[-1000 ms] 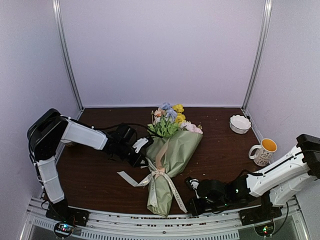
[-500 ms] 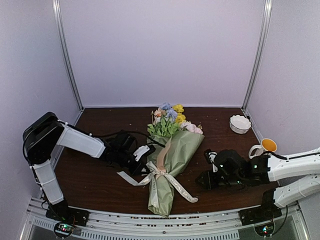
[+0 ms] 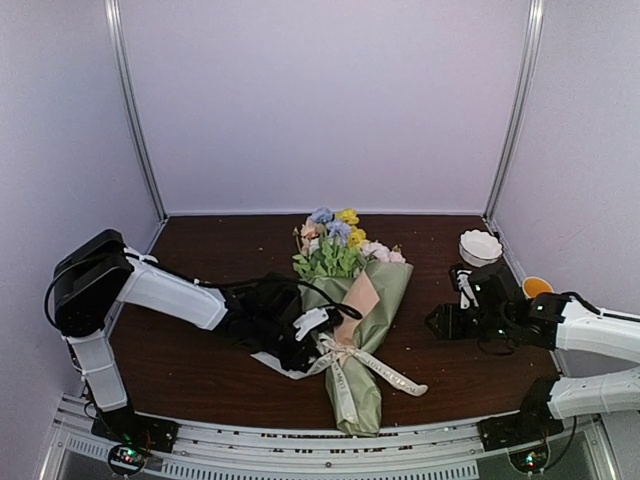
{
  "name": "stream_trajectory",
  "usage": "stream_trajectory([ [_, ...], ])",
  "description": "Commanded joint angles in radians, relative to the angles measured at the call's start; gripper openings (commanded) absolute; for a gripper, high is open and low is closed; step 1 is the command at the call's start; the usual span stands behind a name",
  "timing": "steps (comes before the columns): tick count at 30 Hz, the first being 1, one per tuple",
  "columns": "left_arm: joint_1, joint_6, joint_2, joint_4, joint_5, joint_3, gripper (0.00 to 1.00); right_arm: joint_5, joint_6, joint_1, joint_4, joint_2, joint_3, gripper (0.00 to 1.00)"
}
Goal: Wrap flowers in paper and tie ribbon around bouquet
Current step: Adjust the ribbon on the folded bouquet, then reset both arms
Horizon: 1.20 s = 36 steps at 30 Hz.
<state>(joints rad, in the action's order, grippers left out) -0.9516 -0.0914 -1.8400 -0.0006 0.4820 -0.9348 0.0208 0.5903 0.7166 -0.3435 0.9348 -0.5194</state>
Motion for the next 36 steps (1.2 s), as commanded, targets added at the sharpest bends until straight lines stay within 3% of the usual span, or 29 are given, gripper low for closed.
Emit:
stream_trajectory([
  [1, 0.006, 0.021, 0.057, 0.006, -0.034, 0.014, 0.35, -0.054, -0.061, -0.038, 0.017, 0.041, -0.01, 0.61],
  [3, 0.036, 0.019, 0.106, -0.02, -0.069, 0.033, 0.56, -0.064, -0.074, -0.06, 0.023, 0.05, -0.014, 0.67],
  [6, 0.113, -0.004, 0.181, -0.098, -0.126, 0.047, 0.96, -0.077, -0.102, -0.094, 0.019, 0.061, -0.03, 0.8],
  [7, 0.149, -0.021, 0.201, -0.127, -0.151, 0.051, 0.98, -0.078, -0.111, -0.106, 0.016, 0.065, -0.035, 0.96],
  [8, 0.183, -0.046, 0.221, -0.15, -0.198, 0.056, 0.98, -0.079, -0.119, -0.117, 0.014, 0.067, -0.038, 1.0],
  [12, 0.321, -0.203, 0.291, -0.204, -0.407, 0.067, 0.98, -0.095, -0.132, -0.166, 0.029, 0.056, -0.039, 1.0],
  [16, 0.369, -0.292, 0.37, -0.187, -0.577, 0.098, 0.98, -0.087, -0.162, -0.22, 0.037, 0.047, -0.03, 1.0],
  [23, 0.42, -0.325, 0.487, -0.228, -0.886, 0.109, 0.98, -0.049, -0.186, -0.263, 0.148, -0.047, 0.042, 1.0],
  [28, 0.504, -0.347, 0.574, -0.224, -1.002, 0.156, 0.98, 0.018, -0.196, -0.272, 0.181, -0.108, 0.073, 1.0],
  [31, 0.515, -0.332, 0.628, -0.209, -1.134, 0.189, 0.98, 0.038, -0.192, -0.273, 0.211, -0.145, 0.1, 1.0],
  [36, 0.53, -0.308, 0.675, -0.169, -1.202, 0.245, 0.98, 0.083, -0.185, -0.274, 0.219, -0.187, 0.126, 1.0],
])
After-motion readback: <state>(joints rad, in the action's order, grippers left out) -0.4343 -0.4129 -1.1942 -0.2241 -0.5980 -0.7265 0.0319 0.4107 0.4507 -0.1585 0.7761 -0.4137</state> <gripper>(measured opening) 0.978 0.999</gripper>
